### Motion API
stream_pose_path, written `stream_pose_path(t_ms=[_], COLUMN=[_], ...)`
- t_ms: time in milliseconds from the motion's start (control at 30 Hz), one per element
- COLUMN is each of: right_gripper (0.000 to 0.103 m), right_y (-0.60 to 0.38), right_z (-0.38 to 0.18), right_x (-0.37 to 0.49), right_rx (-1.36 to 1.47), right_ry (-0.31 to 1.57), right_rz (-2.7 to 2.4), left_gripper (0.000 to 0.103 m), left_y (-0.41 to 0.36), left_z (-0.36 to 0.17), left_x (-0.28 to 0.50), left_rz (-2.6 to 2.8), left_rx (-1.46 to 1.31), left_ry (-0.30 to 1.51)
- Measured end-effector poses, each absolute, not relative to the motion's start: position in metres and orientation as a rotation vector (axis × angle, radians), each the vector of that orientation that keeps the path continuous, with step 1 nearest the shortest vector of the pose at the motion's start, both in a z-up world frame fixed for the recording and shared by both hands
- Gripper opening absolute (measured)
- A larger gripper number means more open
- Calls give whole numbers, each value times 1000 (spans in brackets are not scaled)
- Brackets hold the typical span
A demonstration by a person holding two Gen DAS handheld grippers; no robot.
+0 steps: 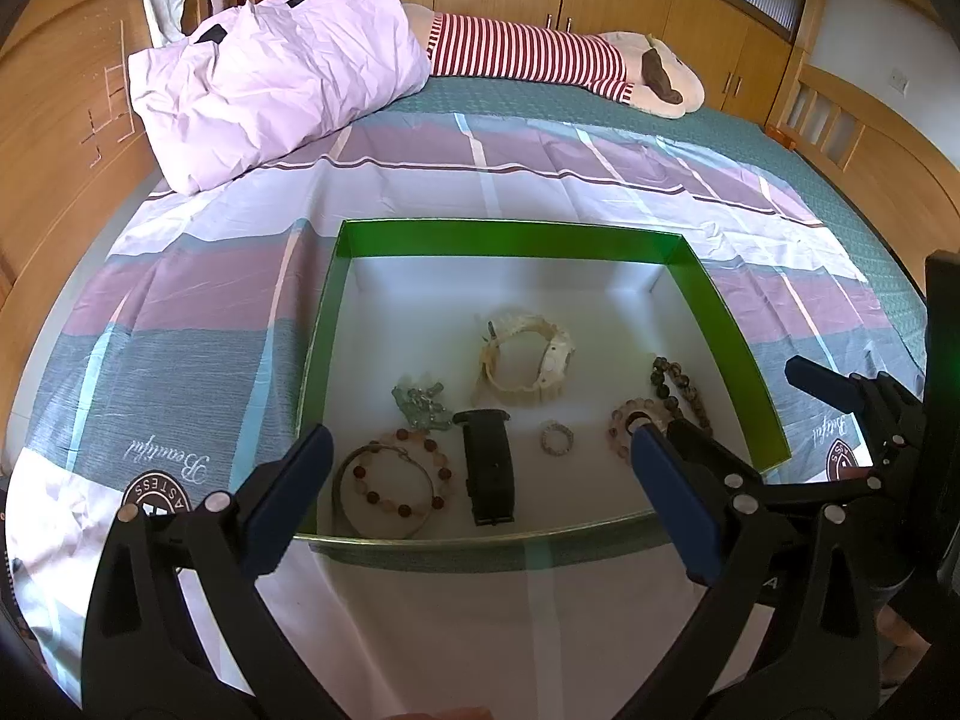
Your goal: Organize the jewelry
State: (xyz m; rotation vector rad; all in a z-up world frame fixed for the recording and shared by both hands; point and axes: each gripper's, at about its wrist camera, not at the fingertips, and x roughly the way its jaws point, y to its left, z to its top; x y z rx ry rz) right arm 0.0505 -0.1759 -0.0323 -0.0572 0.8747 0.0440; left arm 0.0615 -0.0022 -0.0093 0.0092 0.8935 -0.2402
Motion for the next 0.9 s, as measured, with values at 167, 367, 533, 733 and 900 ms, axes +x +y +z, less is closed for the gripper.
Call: stream_pose_path(t_ms=[167,367,533,733,900], right_gripper=[102,102,102,102,102], right_y=[-175,-174,-174,-173,-174], right_z=[-32,-32,-32,-33,-34], right_x=[51,51,51,51,51], right_rx=[-58,-61,-59,-64,-63], right_ry=[875,876,876,879,883], right_rz=[44,44,44,46,48], left_gripper=[101,101,101,101,101], left_y=[-3,-3,-3,-6,-6], left_z=[-11,-11,-11,-10,-10], left_x=[62,62,61,61,62], left_rz=[-245,-246,-245,-241,-242], left_rx=[1,3,2,24,26], left_ry=[905,907,904,897,905])
